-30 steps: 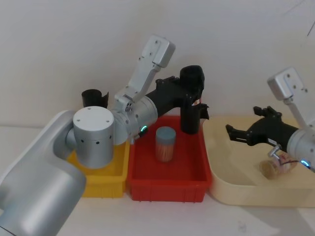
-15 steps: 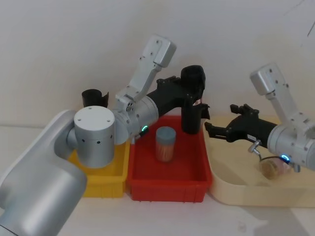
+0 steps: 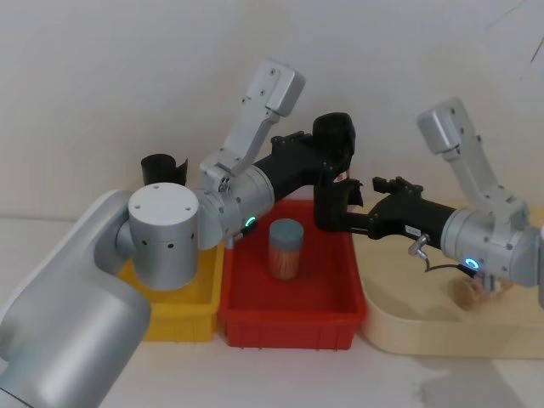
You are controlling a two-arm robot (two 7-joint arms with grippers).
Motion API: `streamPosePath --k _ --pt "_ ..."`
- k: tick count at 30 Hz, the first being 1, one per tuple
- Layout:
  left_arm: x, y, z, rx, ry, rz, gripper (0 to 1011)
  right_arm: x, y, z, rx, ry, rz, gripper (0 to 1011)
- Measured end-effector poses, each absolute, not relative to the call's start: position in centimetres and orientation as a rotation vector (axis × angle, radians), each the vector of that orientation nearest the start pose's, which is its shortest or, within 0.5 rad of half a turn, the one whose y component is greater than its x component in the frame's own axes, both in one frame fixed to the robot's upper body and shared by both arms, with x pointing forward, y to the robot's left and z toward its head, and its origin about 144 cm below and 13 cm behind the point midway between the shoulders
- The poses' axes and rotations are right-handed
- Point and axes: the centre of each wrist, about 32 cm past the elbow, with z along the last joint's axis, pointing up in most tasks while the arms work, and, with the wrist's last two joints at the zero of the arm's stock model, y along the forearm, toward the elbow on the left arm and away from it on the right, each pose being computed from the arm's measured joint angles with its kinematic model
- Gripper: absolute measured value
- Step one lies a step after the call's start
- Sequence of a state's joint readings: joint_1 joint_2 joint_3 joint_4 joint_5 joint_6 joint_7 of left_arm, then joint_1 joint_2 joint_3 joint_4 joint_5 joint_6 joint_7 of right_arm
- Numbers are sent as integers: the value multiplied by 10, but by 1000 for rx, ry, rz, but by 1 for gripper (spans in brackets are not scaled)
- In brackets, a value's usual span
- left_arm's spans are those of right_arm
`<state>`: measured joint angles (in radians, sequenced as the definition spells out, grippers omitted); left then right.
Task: Pick up the garbage bag with the one hand and transfer it to the other hand.
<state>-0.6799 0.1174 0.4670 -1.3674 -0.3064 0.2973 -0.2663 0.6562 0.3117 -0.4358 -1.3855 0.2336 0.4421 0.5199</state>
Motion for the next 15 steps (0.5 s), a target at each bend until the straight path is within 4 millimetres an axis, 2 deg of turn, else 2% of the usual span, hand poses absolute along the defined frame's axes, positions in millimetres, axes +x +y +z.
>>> streamPosePath --k 15 --pt "592 126 1325 7 -113 876 435 611 -188 1311 -273 -55 -727 999"
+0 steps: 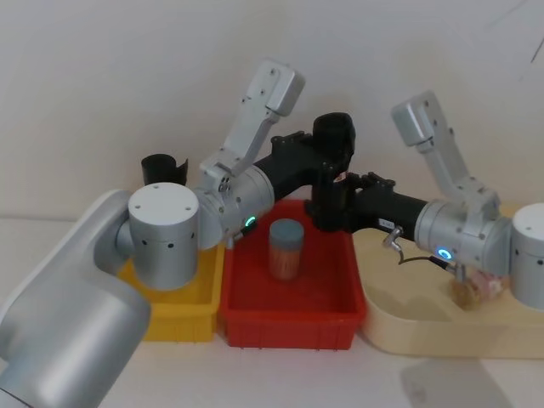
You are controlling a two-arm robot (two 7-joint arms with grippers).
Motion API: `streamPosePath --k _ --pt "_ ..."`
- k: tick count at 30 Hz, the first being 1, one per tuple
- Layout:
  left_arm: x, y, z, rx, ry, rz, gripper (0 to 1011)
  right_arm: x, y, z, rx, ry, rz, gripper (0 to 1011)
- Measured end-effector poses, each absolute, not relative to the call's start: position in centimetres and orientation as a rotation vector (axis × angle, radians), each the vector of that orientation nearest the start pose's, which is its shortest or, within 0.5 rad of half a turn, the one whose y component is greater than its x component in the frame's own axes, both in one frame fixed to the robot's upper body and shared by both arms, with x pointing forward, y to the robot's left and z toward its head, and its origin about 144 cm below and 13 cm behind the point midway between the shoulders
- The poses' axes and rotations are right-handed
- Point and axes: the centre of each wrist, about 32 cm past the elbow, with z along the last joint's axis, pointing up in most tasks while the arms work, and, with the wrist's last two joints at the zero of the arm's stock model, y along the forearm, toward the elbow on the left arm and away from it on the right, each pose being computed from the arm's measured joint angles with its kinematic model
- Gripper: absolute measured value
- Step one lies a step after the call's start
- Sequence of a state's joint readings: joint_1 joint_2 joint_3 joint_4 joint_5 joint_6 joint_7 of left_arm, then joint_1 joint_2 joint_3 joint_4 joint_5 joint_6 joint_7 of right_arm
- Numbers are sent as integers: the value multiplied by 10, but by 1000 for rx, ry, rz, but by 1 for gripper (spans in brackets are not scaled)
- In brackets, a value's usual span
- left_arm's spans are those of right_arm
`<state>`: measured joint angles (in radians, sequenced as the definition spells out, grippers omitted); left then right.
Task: Pick up the garbage bag with the one hand and transfer it to the other hand.
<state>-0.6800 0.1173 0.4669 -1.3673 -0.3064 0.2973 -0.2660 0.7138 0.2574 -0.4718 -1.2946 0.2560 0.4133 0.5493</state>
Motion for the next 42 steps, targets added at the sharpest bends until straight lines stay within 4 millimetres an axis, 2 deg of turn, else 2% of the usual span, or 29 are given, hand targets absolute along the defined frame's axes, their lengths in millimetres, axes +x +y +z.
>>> streamPosePath --k 24,31,32,33,40,42 --pt "592 126 1325 7 -113 875 435 641 -164 1297 -274 -64 -784 977" --pt "592 126 1325 7 -113 875 440 645 -161 1295 -276 -71 -799 799" --pt "592 126 1325 7 -113 875 483 645 -160 1295 -276 -71 -801 790" --pt "592 126 1325 7 -113 875 483 645 -160 1295 -276 -72 -802 745" --pt "592 126 1325 7 -113 875 685 647 -158 1294 -276 -74 -807 536" --pt "592 126 1325 7 -113 875 740 647 -158 1294 -276 -74 -807 518"
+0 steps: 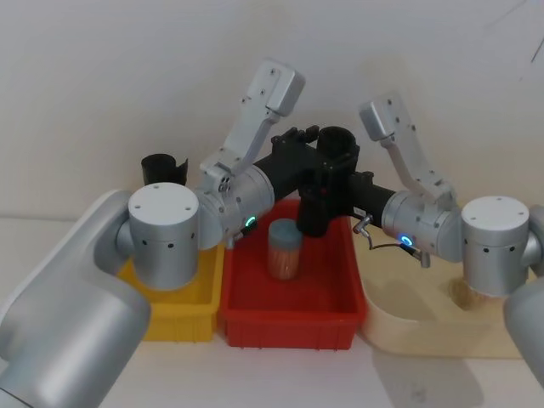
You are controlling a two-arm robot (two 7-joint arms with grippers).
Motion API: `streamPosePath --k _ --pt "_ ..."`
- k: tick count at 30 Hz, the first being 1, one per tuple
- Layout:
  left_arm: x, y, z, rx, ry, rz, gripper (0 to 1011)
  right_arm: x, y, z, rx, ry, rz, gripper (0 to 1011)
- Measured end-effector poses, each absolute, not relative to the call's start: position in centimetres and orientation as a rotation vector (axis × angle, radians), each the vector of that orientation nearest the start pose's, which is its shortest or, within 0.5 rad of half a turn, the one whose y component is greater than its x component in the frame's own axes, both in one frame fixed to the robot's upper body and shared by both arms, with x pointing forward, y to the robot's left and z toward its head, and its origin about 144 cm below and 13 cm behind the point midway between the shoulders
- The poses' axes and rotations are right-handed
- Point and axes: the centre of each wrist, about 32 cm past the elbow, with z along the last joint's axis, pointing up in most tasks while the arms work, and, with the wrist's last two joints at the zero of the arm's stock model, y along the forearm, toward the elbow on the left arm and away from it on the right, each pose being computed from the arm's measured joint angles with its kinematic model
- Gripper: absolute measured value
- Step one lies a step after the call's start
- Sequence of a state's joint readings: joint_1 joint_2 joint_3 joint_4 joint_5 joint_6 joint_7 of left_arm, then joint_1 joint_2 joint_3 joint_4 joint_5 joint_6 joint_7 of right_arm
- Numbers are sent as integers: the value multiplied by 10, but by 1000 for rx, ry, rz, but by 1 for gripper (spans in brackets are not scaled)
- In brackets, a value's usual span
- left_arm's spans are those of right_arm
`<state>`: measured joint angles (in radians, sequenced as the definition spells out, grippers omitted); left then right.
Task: Pick up the garbage bag with the one hand and transfer it to the other hand.
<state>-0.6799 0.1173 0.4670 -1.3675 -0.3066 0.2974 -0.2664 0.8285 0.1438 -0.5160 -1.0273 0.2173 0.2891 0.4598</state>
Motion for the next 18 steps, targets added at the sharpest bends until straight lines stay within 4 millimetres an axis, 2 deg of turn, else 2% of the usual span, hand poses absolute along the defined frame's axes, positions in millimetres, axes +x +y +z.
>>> streamPosePath --k 1,9,18 --pt "592 126 1325 7 -113 875 797 647 -159 1294 -275 -74 -807 503" --pt "592 126 1325 7 -113 875 1002 645 -160 1294 -257 -74 -824 502" --pt "592 126 1325 7 -113 875 1000 642 -163 1293 -213 -74 -854 501"
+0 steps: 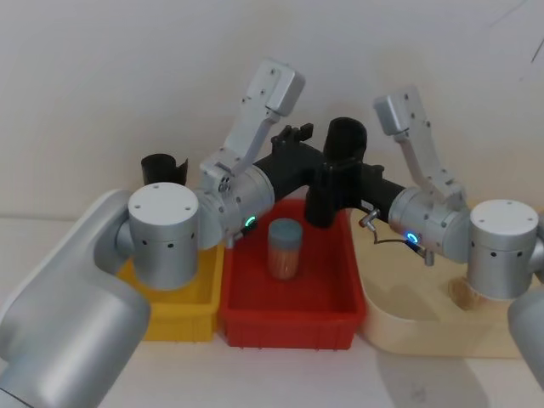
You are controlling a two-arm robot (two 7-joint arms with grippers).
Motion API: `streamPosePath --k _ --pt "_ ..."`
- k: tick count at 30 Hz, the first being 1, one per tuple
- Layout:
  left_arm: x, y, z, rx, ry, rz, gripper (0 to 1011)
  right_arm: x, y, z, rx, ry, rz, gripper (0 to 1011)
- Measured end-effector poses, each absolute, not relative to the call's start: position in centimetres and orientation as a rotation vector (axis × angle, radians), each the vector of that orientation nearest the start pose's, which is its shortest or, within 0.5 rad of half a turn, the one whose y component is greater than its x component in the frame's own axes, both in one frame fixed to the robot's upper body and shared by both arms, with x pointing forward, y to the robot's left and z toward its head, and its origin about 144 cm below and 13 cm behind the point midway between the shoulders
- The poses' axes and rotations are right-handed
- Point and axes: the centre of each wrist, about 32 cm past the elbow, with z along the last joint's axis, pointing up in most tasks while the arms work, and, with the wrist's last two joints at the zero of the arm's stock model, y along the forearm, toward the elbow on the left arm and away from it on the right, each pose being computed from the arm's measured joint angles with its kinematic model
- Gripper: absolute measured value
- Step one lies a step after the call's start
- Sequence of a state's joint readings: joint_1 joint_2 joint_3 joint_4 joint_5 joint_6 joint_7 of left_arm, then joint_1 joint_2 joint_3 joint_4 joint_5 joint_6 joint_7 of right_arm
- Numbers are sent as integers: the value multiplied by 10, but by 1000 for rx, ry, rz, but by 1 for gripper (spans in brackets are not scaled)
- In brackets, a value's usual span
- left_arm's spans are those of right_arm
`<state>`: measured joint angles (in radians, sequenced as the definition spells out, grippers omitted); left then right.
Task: Pick up the garbage bag with the one hand and transfer it to the other hand.
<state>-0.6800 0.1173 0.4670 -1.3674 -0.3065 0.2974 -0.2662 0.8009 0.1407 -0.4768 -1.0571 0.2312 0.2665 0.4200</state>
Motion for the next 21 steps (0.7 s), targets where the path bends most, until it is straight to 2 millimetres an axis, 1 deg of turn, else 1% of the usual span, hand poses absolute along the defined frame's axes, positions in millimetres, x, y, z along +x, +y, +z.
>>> streamPosePath --k 6,14,21 --pt "592 126 1325 7 -113 875 1000 641 -166 1294 -184 -77 -883 501" --pt "592 126 1325 7 -113 875 1000 639 -175 1295 -155 -84 -950 501" --pt "592 126 1325 7 -113 875 1000 636 -191 1294 -188 -93 -1020 501"
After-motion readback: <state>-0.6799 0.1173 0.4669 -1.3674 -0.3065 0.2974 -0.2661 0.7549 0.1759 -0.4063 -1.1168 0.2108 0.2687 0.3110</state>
